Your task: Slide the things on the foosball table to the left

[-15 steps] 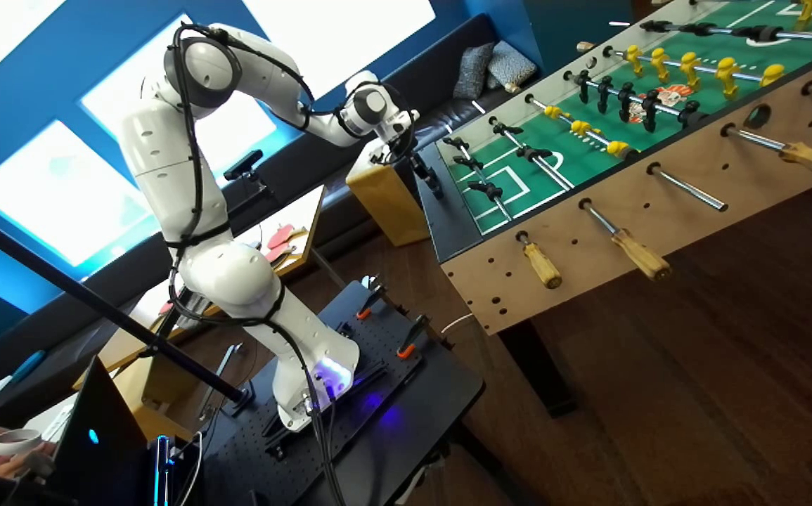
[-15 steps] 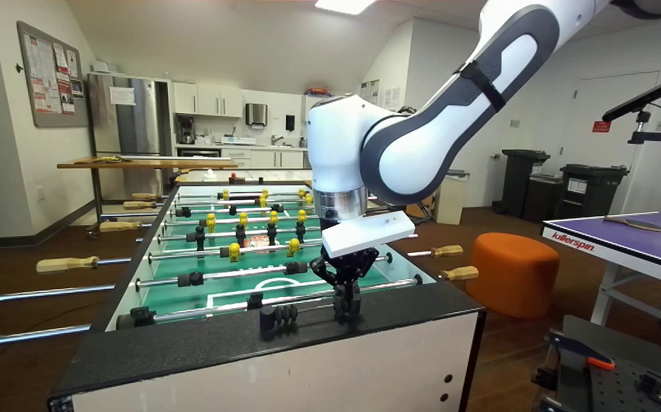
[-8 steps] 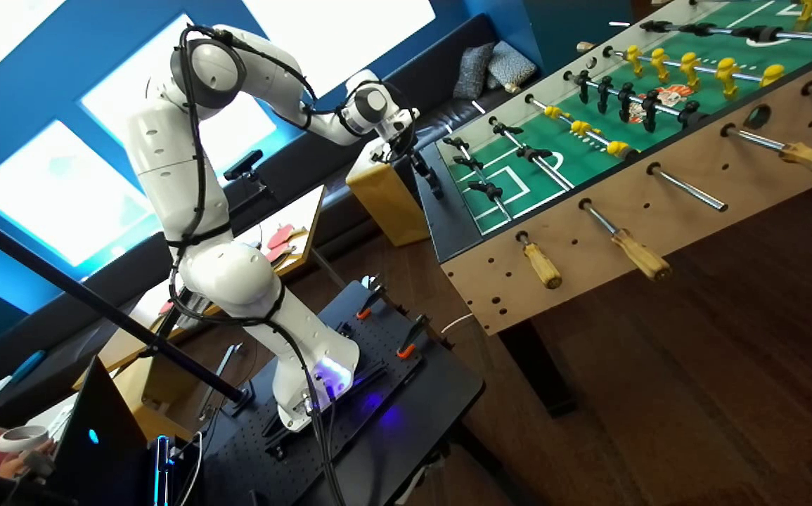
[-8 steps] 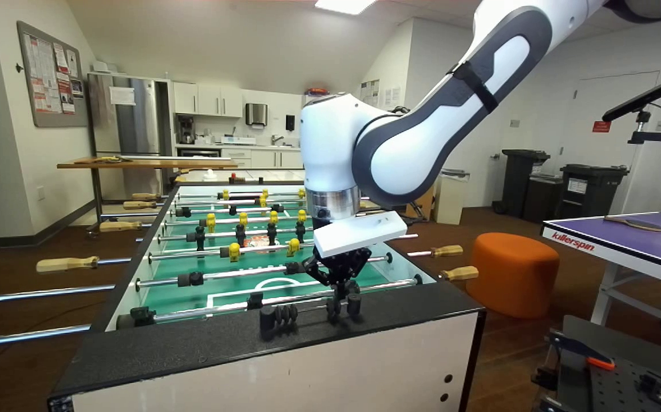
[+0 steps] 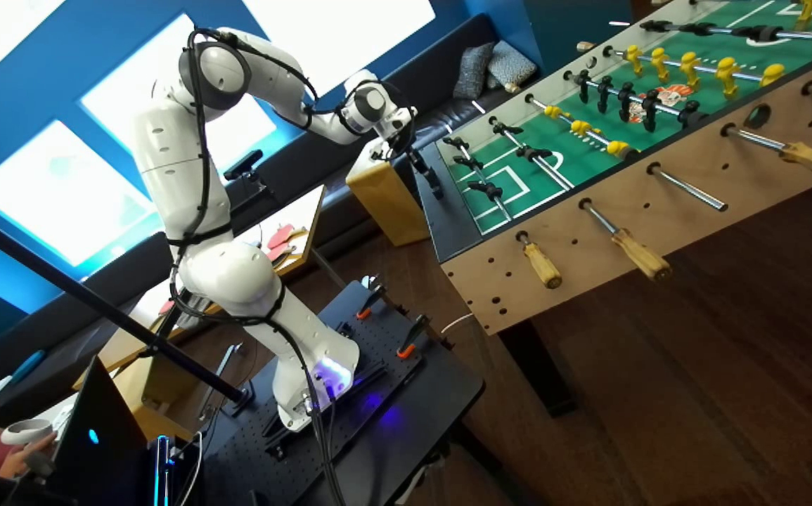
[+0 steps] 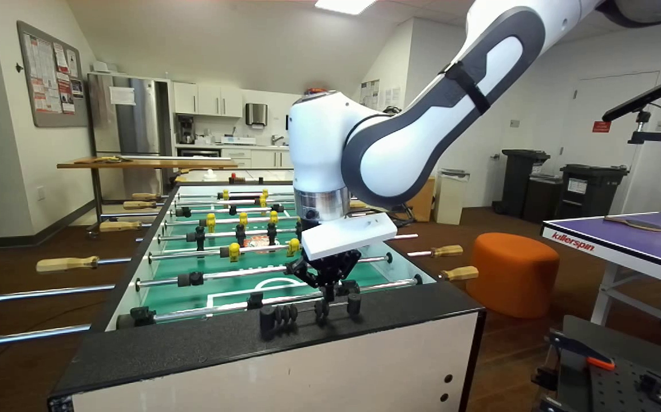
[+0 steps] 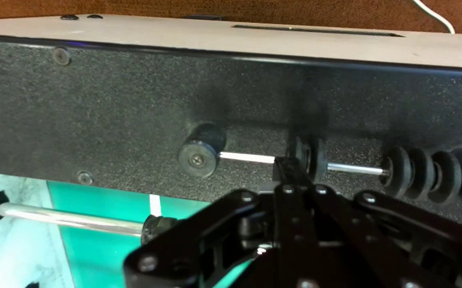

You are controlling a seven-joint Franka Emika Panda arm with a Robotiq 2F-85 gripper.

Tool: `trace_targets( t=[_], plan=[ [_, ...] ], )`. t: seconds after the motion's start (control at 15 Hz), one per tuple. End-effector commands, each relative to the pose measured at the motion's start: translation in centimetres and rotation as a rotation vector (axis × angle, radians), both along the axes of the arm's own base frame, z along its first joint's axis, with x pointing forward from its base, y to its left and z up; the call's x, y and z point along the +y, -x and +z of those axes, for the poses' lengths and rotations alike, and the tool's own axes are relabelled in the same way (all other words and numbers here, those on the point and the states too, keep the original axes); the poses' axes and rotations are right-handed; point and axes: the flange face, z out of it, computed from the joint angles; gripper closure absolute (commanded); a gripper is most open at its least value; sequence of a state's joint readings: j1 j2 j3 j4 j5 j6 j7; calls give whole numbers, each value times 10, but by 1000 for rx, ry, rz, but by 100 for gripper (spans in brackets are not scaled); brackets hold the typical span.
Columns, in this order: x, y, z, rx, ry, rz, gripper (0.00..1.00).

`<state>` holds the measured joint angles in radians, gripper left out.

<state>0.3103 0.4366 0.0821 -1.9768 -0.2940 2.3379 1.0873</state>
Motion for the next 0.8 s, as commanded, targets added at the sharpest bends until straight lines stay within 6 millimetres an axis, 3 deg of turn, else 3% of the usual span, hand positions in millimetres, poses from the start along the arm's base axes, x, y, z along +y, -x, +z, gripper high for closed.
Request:
trace_targets(
  t=[0.0,0.73],
  plan=[
    [14,-7,-4,6,9,19,100],
    [36,-18,-4,-31,0,53,100]
  ],
)
